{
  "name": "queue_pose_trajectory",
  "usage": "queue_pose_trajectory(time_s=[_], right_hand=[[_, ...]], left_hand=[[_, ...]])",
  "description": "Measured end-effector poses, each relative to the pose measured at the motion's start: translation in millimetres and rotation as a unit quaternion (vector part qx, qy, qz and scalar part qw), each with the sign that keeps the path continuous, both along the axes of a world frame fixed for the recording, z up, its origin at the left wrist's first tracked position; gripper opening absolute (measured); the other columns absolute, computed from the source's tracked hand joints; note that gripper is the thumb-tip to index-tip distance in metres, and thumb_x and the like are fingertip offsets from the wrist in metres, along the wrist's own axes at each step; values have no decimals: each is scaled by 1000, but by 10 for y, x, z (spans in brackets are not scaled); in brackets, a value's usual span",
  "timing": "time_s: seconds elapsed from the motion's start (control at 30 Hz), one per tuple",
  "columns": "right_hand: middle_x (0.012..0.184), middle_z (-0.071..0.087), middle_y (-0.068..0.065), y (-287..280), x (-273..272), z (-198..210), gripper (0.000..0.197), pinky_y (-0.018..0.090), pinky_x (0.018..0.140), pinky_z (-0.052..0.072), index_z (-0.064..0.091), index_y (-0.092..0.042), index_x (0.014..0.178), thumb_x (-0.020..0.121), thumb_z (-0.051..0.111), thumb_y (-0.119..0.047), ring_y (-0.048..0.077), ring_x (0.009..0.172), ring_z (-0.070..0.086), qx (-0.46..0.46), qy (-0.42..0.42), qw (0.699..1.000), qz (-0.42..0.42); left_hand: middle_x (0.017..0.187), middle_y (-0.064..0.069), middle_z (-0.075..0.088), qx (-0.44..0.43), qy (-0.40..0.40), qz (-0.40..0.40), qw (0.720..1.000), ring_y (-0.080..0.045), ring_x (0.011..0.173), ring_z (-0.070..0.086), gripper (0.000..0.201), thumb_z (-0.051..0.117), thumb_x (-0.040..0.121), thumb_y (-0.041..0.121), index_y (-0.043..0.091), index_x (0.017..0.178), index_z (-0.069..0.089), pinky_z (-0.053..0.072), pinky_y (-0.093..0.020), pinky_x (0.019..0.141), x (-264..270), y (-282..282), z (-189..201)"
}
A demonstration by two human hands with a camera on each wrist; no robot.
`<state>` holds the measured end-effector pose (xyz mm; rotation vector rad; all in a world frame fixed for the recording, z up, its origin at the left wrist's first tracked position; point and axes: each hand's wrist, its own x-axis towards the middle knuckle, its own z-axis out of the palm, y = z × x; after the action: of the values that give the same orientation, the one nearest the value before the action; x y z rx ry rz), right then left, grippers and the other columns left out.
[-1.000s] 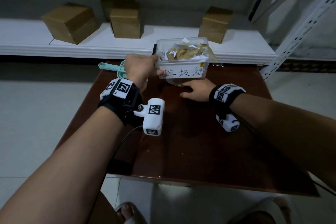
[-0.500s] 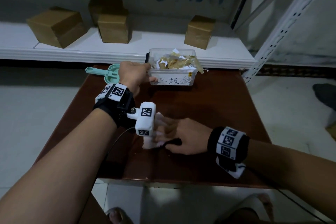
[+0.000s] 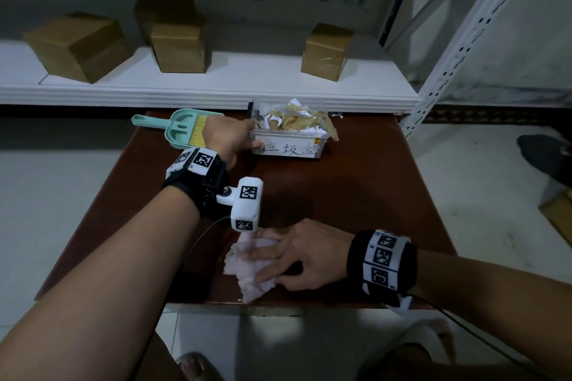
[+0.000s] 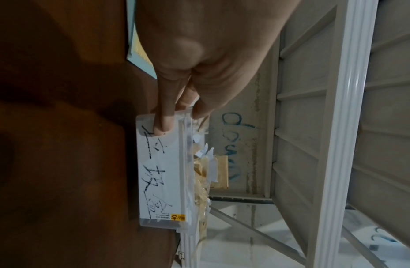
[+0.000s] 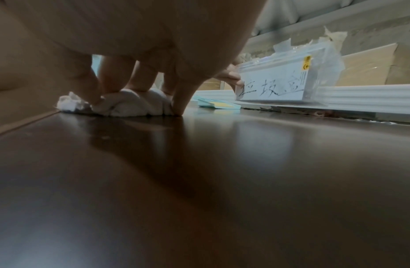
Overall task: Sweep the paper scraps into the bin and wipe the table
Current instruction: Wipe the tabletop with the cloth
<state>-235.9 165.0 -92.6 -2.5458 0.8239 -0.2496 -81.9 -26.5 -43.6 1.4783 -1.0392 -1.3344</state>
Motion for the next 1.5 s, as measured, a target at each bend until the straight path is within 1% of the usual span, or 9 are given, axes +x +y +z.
queue_pose_trajectory(time_s=[0.27, 0.47, 0.6, 0.67, 0.83, 0.93, 1.07, 1.2, 1.5], right_hand=[[146, 61, -10, 38, -32, -55, 28, 43, 91, 59, 81, -26, 115, 90, 73, -17, 15, 149, 44, 14, -49, 998, 20], [145, 62, -12, 92, -47, -21, 28, 41, 87, 60, 82, -29, 113, 90, 73, -18, 14, 148, 44, 10, -38, 999, 27], [146, 61, -13, 93, -35, -5, 30, 42, 86, 60, 81, -31, 114, 89, 74, -17, 16, 147, 45, 8, -35, 999, 25], [146, 61, -13, 96, -35, 5, 30, 42, 85, 60, 81, -32, 114, 89, 74, -17, 16, 147, 46, 8, -34, 999, 24], [147, 60, -13, 92, -37, -6, 30, 41, 87, 60, 81, -32, 115, 89, 73, -18, 15, 148, 44, 11, -35, 999, 23], [147, 60, -13, 96, -33, -11, 28, 41, 86, 60, 81, -31, 114, 90, 73, -18, 13, 148, 44, 8, -33, 999, 23], [147, 60, -12, 104, -51, -2, 27, 41, 87, 60, 81, -31, 115, 92, 73, -19, 11, 149, 42, 11, -39, 999, 28], [147, 60, -13, 115, -69, 24, 29, 40, 91, 59, 80, -32, 117, 92, 73, -19, 9, 150, 39, 21, -32, 999, 31], [150, 56, -17, 82, -53, 10, 30, 39, 86, 60, 78, -38, 117, 94, 69, -21, 9, 146, 45, 7, -1, 999, 40]], left_hand=[[101, -21, 75, 26, -17, -12, 999, -27, 77, 78, 35, 75, 85, 12, -7, 113, 65, 63, -33, 60, -10, 7, -96], [103, -20, 74, 29, -9, -18, 999, -29, 81, 77, 18, 73, 88, 9, 0, 101, 65, 63, -32, 64, -58, -29, -208], [88, -28, 72, 43, 22, -6, 999, -43, 83, 76, 20, 81, 81, -2, -3, 71, 64, 64, -49, 77, -106, 3, -170], [84, -29, 67, 51, 41, -9, 998, -48, 85, 74, 25, 79, 82, -5, -4, 66, 60, 65, -50, 70, -144, 46, -131], [94, -34, 66, 70, 69, -13, 995, -48, 86, 74, 16, 76, 86, -4, -8, 81, 62, 64, -39, 57, -158, 51, -111], [109, -39, 67, 78, 80, -24, 993, -46, 85, 75, 16, 75, 88, -2, -12, 95, 64, 64, -36, 58, -148, 45, -111], [109, -38, 68, 82, 84, -65, 991, -44, 88, 75, 33, 70, 92, -2, -22, 116, 60, 64, -30, 60, -136, 41, -120], [109, -34, 71, 91, 84, -99, 987, -39, 89, 77, 30, 69, 93, 3, -15, 116, 63, 63, -27, 67, -130, 47, -95], [118, -23, 66, 81, 8, -126, 989, -35, 85, 78, 43, 70, 93, 21, 1, 130, 57, 64, -44, 83, -76, 99, 87]])
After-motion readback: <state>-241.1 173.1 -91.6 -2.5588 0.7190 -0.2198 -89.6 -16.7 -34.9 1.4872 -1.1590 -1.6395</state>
